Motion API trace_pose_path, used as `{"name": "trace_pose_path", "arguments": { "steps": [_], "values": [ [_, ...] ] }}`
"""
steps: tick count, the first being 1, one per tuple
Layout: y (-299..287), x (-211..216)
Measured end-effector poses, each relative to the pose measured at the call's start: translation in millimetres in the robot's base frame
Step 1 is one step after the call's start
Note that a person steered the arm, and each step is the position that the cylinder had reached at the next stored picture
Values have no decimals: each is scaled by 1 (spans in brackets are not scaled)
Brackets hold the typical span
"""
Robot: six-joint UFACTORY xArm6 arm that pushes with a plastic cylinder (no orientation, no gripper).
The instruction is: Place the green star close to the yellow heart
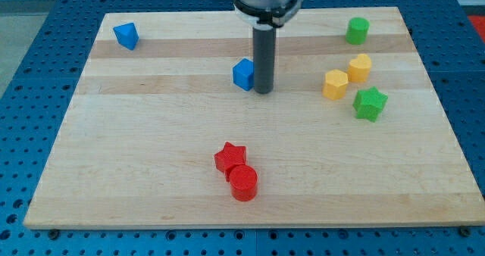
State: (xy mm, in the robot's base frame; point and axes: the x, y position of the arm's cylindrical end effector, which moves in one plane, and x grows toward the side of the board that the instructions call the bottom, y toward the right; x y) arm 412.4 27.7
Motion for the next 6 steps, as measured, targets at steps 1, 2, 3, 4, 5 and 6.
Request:
{"name": "trace_pose_path", "arguments": {
  "steps": [1,2,3,4,5,6],
  "values": [
    [50,57],
    [68,64],
    [110,64],
    [158,64],
    [159,61],
    [164,40]
  ]
}}
